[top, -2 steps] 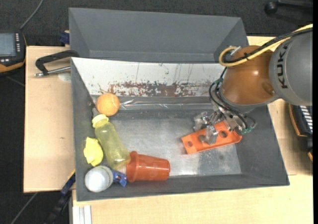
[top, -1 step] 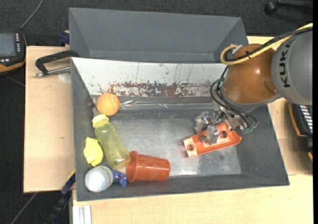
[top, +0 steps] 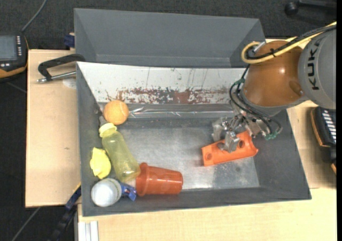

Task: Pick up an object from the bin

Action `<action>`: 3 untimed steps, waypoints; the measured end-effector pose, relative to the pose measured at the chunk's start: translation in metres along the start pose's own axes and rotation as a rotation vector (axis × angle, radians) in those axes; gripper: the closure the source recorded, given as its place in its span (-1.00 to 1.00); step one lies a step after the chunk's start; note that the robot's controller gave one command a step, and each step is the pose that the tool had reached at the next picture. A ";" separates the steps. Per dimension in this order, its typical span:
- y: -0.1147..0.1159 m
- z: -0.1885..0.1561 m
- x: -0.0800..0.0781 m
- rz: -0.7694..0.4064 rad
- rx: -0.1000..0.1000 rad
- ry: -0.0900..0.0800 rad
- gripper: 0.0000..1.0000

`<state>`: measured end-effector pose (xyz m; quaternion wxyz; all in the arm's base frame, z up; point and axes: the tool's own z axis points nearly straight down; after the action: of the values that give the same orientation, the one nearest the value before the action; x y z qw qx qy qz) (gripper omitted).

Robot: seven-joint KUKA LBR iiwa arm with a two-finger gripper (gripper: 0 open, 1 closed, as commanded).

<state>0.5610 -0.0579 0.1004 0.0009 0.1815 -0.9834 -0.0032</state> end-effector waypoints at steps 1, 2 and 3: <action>-0.001 -0.023 -0.002 0.001 0.004 -0.009 1.00; -0.001 -0.032 -0.004 0.000 0.006 -0.013 1.00; 0.000 -0.038 -0.003 0.001 0.003 -0.008 1.00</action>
Offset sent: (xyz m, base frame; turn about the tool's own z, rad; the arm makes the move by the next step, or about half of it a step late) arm 0.0000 -0.0001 0.0424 0.0000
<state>0.5636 -0.0575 0.1386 -0.0036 0.1810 -0.9835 -0.0024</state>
